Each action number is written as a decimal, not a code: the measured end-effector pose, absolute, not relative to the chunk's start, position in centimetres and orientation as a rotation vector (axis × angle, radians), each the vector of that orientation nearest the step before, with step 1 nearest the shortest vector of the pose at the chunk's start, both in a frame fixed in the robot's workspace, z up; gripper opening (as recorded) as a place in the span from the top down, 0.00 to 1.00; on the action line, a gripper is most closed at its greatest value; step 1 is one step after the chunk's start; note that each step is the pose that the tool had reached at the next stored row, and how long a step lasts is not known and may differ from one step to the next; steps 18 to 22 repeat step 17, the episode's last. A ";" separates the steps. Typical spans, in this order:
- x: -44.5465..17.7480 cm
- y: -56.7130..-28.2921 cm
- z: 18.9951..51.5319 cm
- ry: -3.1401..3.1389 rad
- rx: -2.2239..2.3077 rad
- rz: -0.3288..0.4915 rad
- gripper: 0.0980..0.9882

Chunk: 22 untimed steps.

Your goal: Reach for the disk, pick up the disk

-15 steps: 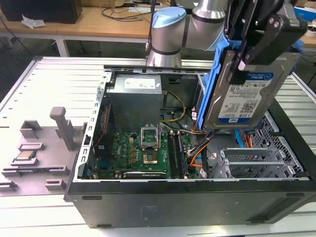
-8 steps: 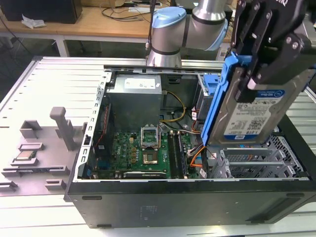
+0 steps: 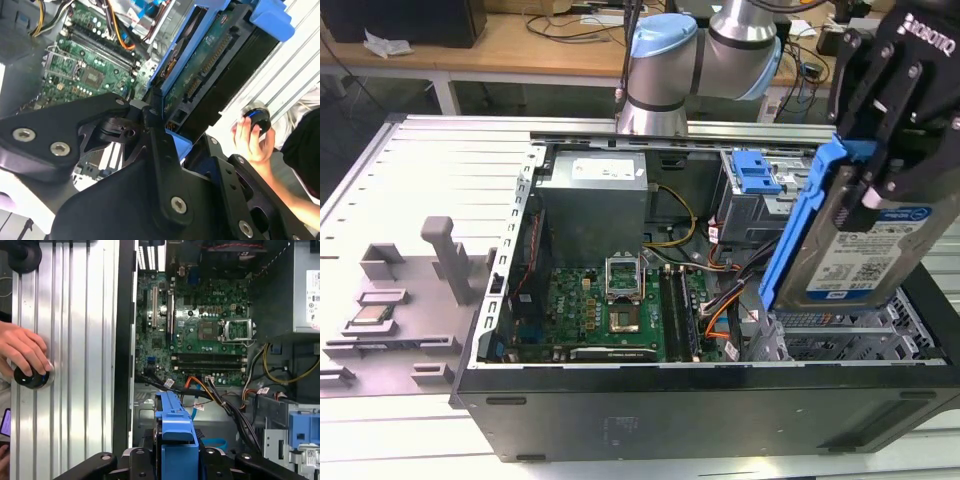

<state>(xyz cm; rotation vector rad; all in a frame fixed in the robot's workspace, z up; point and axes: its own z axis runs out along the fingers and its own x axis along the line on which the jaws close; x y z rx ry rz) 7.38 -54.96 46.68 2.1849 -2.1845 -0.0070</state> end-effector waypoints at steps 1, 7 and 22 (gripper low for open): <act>7.7 -55.0 46.4 -2.189 2.180 -0.007 0.70; 9.3 -55.0 45.3 -2.213 2.154 -0.010 0.70; 9.5 -54.9 45.0 -2.217 2.149 -0.011 0.70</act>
